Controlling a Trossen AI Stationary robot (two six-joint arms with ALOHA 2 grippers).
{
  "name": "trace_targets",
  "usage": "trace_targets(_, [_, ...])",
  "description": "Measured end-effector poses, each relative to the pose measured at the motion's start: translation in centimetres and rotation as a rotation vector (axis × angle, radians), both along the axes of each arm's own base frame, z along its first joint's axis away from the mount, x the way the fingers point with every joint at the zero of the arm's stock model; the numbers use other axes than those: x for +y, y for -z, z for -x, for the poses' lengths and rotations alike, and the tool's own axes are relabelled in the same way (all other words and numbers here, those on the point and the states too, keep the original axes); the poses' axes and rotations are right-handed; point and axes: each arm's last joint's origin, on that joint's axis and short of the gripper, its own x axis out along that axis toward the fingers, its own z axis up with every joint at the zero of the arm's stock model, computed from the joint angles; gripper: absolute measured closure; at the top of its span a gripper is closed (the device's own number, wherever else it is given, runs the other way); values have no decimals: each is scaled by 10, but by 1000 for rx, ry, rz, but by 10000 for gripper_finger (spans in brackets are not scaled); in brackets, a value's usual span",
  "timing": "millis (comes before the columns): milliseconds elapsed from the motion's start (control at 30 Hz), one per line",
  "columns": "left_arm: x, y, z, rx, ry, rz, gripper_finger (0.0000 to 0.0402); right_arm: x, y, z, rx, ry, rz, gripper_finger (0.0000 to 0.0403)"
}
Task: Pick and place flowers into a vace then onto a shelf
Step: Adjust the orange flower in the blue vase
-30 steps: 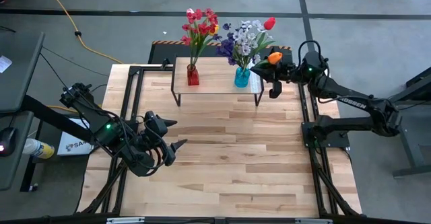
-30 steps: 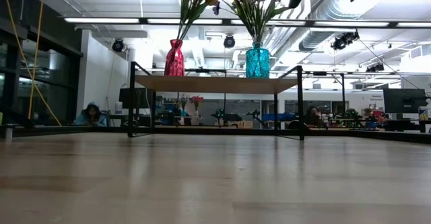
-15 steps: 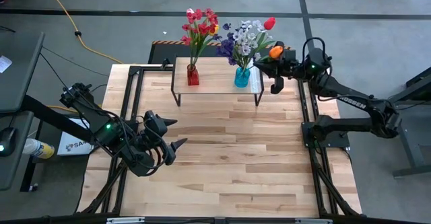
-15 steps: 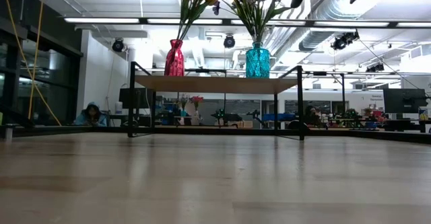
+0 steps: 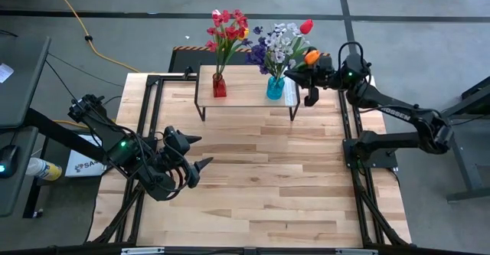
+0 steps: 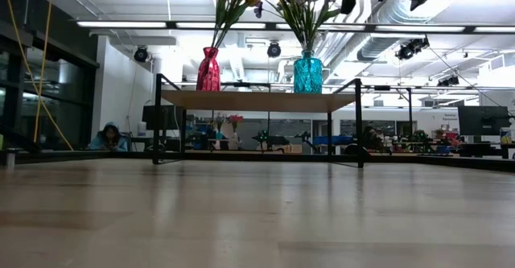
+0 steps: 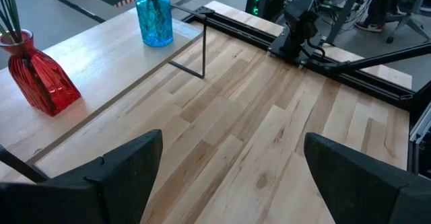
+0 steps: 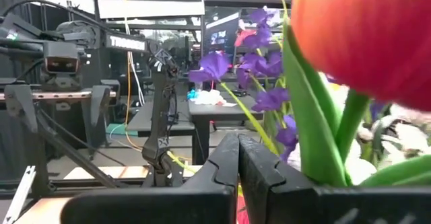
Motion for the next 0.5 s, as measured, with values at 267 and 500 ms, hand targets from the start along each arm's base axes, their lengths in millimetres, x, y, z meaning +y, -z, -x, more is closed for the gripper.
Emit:
trace_targets(267, [0, 0, 0, 0, 0, 0, 9, -2, 0, 4, 10, 12, -15, 401])
trace_targets(500, [0, 0, 0, 0, 0, 1, 9, 2, 1, 7, 43, -40, -28, 383])
